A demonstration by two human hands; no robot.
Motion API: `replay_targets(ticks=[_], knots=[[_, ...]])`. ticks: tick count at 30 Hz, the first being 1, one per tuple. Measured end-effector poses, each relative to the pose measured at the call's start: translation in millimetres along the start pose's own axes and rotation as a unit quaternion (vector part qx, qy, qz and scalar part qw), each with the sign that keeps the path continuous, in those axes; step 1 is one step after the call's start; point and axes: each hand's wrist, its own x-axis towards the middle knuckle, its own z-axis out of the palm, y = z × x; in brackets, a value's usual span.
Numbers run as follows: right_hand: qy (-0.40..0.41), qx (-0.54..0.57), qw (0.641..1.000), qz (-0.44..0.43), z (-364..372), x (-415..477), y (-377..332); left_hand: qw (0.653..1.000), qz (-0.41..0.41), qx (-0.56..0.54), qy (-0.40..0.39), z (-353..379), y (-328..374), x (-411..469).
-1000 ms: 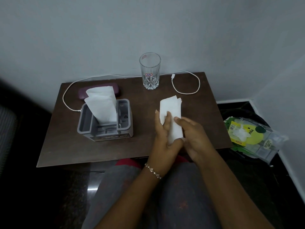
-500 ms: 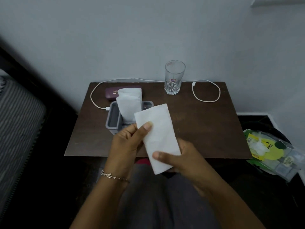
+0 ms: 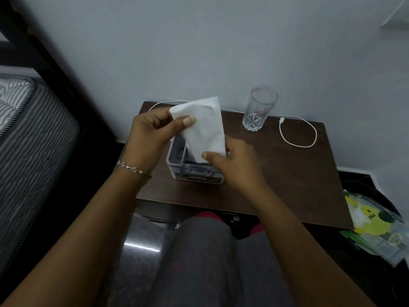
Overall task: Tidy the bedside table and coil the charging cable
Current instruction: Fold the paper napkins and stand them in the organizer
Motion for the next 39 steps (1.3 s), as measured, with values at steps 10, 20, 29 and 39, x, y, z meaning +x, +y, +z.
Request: replay_targets(ticks=[10, 20, 29, 39], knots=[[-0.040, -0.157, 0.987, -0.008, 21.8, 13.6, 19.0, 0.995, 0.011, 0.099, -0.005, -12.9, -38.4, 7.0], [-0.066, -0.236, 0.968, -0.058, 24.3, 22.3, 20.3, 0.988, 0.020, 0.144, -0.055, -11.5, -52.0, 22.2], [-0.057, -0.219, 0.973, -0.046, 22.7, 22.9, 24.6, 0.986, 0.013, 0.158, -0.060, -9.7, -57.8, 21.9], [-0.033, -0.175, 0.983, -0.051, 15.4, 30.2, 25.8, 0.985, 0.044, 0.161, -0.041, -8.4, -55.9, 24.3]])
